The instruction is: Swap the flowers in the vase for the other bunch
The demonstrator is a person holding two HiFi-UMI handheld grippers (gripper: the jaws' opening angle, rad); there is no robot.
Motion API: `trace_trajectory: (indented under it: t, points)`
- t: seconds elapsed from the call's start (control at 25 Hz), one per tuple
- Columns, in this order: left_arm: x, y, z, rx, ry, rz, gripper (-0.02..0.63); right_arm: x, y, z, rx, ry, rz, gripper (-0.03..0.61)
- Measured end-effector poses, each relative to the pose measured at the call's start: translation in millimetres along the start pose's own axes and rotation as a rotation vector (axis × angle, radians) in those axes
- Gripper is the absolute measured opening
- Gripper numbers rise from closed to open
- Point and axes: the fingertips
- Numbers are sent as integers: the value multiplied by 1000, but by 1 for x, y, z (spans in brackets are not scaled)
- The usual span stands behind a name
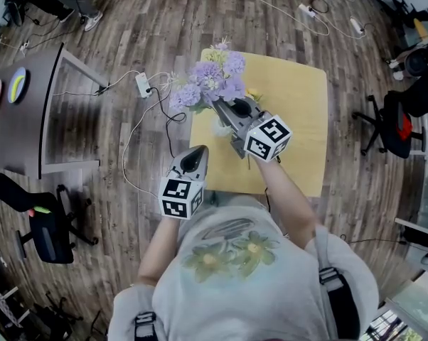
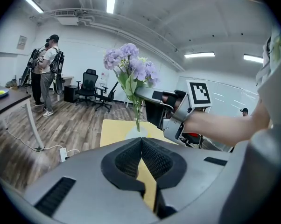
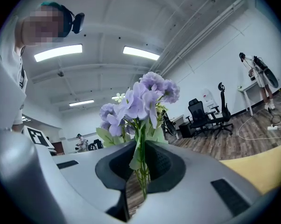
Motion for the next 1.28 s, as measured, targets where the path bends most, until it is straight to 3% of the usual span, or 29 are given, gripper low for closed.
trace_trajectory:
  t: [0.44, 0.8, 1.28]
  points:
    - [-5, -1, -9, -14, -11, 9, 18, 16, -34, -4, -11, -19, 64, 57]
    - [-10, -5, -5, -14, -13, 28, 18, 23, -71, -10, 45, -64, 187, 57]
    - [-13, -7, -10, -27, -28, 31, 18, 29, -88, -1, 74, -74, 202, 57]
Point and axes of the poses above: the fingertips, and each gripper's own axes: x backward along the fingers, z to its left, y out of its top, and after that the axes turned 2 degrees about z, right-handed
